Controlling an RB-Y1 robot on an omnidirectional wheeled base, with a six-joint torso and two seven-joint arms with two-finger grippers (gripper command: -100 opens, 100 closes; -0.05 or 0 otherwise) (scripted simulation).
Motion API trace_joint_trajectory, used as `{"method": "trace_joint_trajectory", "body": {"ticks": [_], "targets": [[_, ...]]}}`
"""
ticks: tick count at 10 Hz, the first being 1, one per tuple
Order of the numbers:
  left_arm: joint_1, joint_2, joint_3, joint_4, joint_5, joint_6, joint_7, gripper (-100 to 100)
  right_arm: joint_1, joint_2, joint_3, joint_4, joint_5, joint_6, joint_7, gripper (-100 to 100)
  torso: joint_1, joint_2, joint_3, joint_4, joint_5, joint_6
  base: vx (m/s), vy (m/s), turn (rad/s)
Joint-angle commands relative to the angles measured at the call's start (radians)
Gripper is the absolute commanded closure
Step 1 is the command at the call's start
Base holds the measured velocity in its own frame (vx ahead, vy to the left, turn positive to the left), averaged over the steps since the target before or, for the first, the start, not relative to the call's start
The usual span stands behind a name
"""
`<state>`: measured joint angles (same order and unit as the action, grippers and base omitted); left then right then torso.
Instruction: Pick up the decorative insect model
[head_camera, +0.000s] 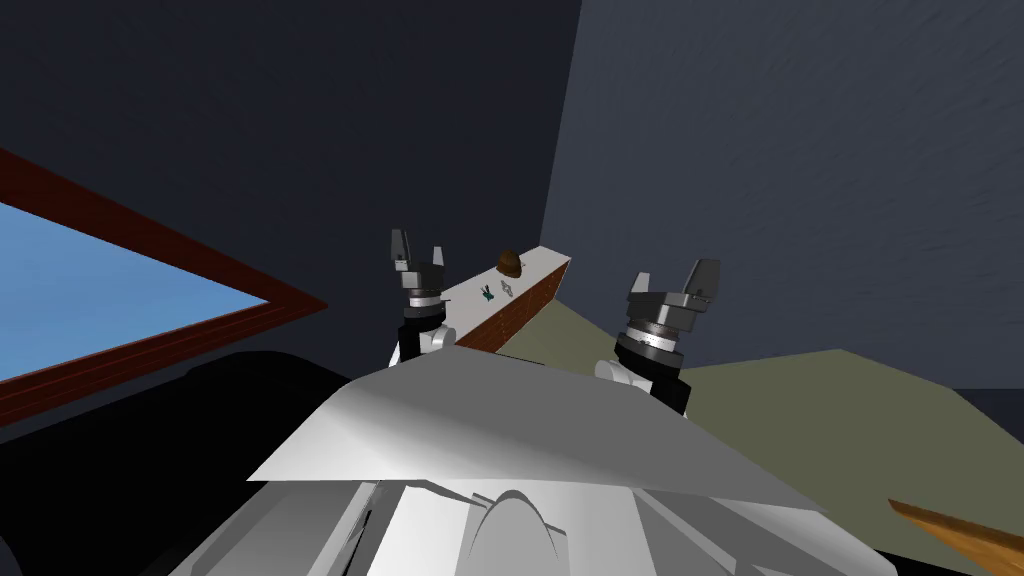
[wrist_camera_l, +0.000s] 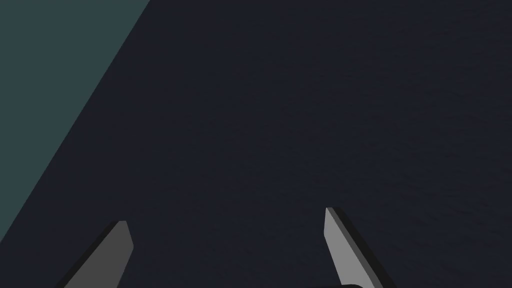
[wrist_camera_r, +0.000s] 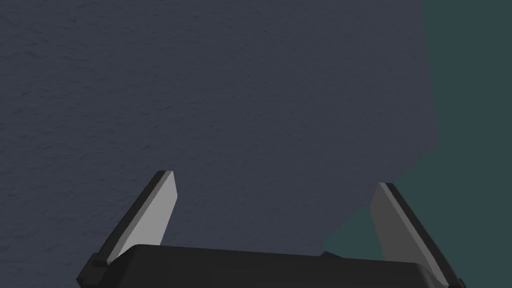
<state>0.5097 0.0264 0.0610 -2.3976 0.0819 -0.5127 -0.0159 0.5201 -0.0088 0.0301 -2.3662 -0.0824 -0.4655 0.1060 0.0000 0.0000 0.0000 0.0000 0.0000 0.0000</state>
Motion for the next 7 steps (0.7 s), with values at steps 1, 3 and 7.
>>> {"method": "trace_joint_trajectory", "body": {"ticks": [1, 3, 7], "targets": [[-0.016, 0.043, 0.001, 0.002, 0.020, 0.022, 0.019, -100, 0.000, 0.000, 0.000, 0.000, 0.000, 0.000, 0.000, 0, 0.000, 0.000, 0.000, 0.000, 0.000, 0.000, 0.004, -0.041, 0.105], [-0.039, 0.078, 0.003, 0.007, 0.050, 0.053, 0.047, -100, 0.000, 0.000, 0.000, 0.000, 0.000, 0.000, 0.000, 0, -0.004, 0.000, 0.000, 0.000, -0.001, 0.000, 0.000, -0.088, 0.137], [-0.102, 0.137, 0.018, 0.033, 0.140, 0.152, 0.134, -100, 0.000, 0.000, 0.000, 0.000, 0.000, 0.000, 0.000, 0, -0.007, -0.002, -0.001, -0.001, -0.002, 0.000, 0.018, -0.119, 0.156]]}}
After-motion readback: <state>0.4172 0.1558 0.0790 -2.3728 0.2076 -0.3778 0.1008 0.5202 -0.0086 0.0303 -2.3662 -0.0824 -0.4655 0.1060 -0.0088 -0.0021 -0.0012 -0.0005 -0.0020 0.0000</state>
